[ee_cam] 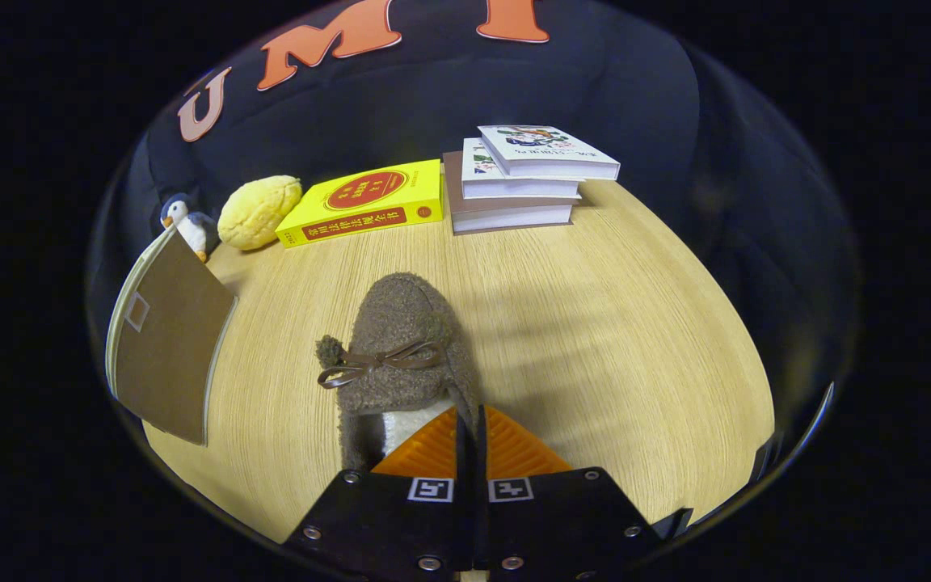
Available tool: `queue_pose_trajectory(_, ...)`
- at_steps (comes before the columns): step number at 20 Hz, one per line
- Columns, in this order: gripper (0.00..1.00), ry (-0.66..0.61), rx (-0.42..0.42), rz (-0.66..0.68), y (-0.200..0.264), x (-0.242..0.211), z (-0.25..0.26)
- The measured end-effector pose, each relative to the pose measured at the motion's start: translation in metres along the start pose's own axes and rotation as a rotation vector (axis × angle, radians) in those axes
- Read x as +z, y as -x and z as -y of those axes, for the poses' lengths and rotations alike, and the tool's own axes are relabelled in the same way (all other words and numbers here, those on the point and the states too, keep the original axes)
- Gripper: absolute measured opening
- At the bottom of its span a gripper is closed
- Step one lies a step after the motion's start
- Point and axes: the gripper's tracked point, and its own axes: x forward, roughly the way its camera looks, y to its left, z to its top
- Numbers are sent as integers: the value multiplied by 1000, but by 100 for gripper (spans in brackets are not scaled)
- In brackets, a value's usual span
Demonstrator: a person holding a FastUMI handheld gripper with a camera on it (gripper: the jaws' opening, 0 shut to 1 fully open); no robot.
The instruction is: Open the storage box then place both shoes into the box .Put the left shoe in first, then the right shoe, with the right side of both shoes facing outward in a uniform manner.
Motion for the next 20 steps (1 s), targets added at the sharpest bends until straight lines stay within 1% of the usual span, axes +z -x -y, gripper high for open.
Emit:
queue_pose_trajectory(7,1,-65,-11,57,31,22,-18)
queue_pose_trajectory(11,1,-105,-12,87,57,38,-43)
queue_pose_trajectory(14,1,-162,-1,110,79,50,-75)
queue_pose_trajectory(20,1,-202,45,160,121,73,-160)
